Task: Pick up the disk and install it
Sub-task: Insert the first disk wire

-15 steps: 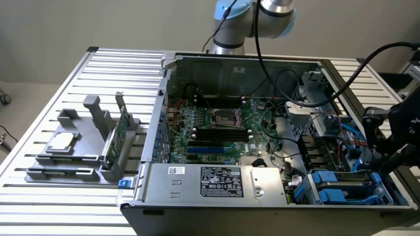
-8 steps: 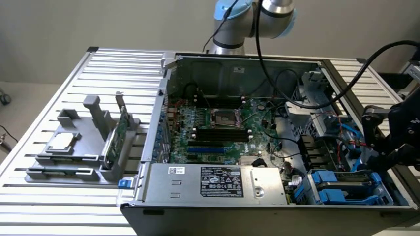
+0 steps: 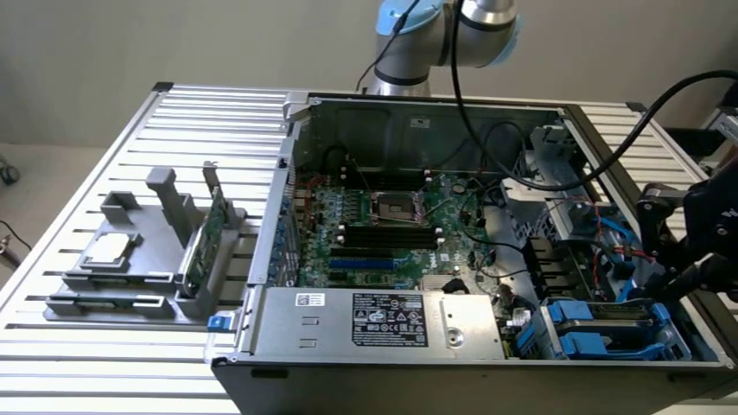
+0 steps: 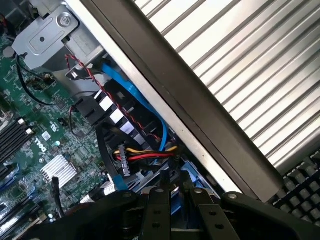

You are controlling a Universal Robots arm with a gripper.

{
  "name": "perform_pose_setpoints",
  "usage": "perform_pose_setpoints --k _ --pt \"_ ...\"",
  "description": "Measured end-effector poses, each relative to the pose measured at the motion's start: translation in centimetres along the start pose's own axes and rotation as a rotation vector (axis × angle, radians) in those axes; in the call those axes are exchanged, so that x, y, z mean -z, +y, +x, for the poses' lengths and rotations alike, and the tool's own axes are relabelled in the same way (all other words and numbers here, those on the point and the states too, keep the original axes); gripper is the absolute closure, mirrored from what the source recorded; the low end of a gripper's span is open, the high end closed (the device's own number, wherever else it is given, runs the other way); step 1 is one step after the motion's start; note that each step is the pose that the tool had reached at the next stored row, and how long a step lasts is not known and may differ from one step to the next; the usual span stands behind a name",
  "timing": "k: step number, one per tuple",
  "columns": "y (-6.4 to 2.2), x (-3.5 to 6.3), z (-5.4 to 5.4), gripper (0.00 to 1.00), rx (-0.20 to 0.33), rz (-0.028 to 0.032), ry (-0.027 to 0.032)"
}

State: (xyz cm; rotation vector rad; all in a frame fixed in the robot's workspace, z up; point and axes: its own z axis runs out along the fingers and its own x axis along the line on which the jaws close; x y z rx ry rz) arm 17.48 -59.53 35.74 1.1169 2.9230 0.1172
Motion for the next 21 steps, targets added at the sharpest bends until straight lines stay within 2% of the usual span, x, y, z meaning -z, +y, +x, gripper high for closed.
perform_pose_setpoints --k 6,11,21 --pt "-0.18 -0.04 -0.16 0.78 -0.057 -0.0010 -0.0041" --pt "-0.44 -0.16 -0.39 0.78 -0.082 -0.0015 -0.0060" --pt "-0.93 -0.15 0.05 0.78 -0.118 -0.0062 -0.0040"
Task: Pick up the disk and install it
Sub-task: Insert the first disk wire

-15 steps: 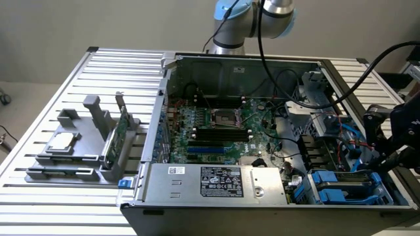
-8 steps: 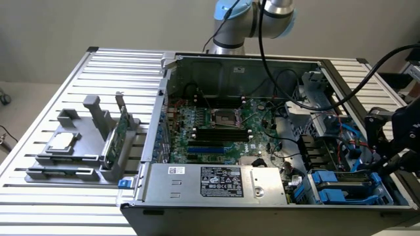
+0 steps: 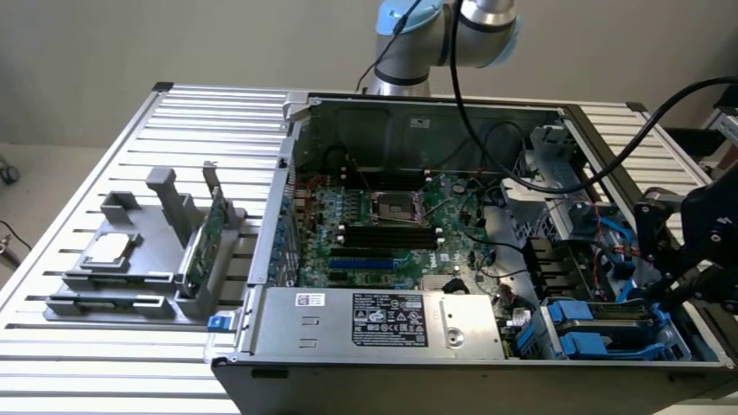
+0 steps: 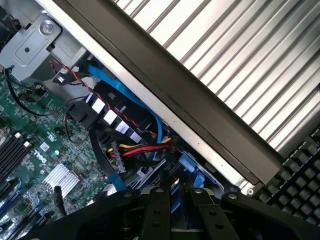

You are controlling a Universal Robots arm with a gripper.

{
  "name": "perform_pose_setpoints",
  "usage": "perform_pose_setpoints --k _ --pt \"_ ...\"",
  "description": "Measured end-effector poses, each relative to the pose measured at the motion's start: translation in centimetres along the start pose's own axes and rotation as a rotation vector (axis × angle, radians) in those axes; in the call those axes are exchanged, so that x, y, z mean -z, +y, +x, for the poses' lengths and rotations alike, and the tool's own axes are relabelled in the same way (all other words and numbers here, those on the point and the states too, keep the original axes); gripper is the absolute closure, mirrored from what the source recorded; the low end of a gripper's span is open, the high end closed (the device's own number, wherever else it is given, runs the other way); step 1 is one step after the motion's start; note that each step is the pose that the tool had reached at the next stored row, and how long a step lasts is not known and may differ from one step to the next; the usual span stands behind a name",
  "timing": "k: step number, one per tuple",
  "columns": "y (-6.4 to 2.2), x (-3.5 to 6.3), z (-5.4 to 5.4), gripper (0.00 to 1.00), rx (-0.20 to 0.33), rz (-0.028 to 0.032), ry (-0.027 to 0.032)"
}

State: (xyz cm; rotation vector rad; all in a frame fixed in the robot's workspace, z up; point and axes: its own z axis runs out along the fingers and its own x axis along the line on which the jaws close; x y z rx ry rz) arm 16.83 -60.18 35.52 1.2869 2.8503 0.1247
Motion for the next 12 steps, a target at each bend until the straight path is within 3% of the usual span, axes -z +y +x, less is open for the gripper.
perform_pose_setpoints --k 12 --pt "0.20 -0.08 0.47 0.78 -0.032 -0.0023 -0.0002"
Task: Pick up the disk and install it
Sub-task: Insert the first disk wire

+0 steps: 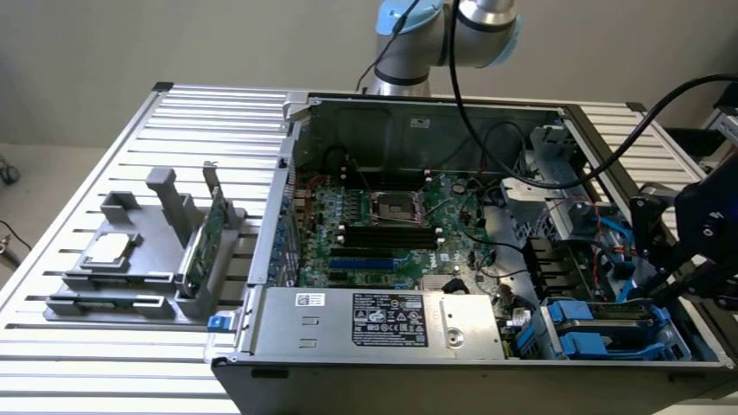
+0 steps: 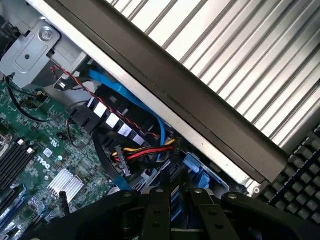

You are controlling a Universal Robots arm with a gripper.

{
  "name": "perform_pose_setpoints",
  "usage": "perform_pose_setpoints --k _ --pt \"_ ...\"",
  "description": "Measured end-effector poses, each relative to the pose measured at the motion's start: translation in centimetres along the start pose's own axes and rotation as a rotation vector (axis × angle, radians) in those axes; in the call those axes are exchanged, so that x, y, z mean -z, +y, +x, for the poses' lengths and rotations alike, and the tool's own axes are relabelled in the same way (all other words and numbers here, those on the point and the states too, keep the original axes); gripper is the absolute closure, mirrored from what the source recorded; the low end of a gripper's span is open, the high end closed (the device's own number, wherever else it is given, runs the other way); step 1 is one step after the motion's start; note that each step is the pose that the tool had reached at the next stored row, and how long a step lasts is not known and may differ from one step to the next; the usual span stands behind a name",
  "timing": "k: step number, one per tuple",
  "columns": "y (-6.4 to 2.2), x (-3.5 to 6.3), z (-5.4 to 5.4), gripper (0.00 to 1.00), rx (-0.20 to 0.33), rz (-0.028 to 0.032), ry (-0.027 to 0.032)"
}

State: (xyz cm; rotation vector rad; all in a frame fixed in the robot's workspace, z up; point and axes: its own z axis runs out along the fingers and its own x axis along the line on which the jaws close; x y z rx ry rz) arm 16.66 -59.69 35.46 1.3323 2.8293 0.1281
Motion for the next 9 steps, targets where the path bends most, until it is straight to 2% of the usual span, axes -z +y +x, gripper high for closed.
perform_pose_setpoints --k 2,3,9 --pt "0.03 -0.03 0.05 0.76 -0.001 -0.0001 0.0000" --pt "0.03 -0.05 0.05 0.70 -0.003 -0.0001 -0.0002" --pt "0.01 -0.50 0.04 0.70 -0.036 -0.0008 -0.0029"
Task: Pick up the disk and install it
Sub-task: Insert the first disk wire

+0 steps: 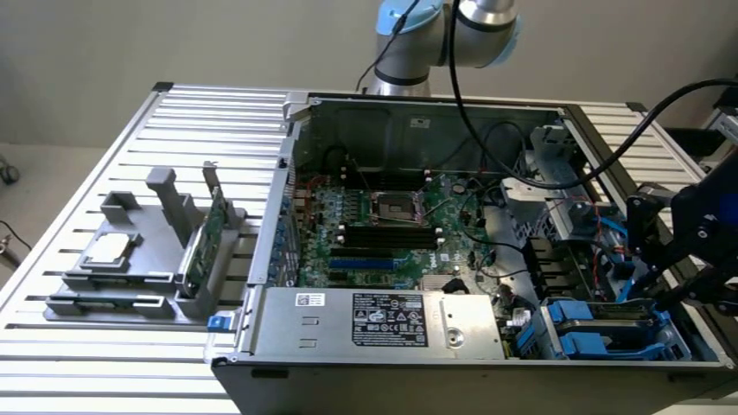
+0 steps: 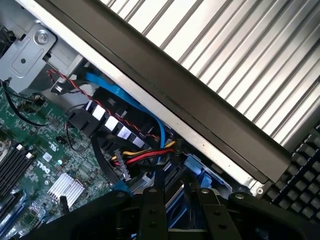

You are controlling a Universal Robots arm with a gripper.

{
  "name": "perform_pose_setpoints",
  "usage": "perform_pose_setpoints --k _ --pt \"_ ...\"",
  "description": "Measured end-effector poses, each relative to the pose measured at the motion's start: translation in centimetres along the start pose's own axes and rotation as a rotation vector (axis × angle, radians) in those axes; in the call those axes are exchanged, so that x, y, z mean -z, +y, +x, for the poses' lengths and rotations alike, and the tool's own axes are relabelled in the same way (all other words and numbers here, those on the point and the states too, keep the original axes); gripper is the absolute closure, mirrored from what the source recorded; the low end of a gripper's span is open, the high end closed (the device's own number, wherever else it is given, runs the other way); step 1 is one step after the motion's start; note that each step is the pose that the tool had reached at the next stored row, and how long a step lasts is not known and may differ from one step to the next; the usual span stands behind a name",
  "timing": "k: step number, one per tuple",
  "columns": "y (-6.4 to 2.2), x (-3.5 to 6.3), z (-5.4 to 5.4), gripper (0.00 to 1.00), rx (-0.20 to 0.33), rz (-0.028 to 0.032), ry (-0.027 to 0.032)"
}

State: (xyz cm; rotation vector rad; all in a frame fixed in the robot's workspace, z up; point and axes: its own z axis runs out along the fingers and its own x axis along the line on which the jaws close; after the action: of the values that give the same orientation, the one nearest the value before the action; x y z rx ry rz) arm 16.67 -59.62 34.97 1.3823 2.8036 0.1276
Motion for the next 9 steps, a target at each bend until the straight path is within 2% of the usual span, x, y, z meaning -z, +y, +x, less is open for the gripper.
perform_pose_setpoints --k 9 --pt "0.27 -0.54 0.41 0.70 -0.036 -0.0009 -0.0027"
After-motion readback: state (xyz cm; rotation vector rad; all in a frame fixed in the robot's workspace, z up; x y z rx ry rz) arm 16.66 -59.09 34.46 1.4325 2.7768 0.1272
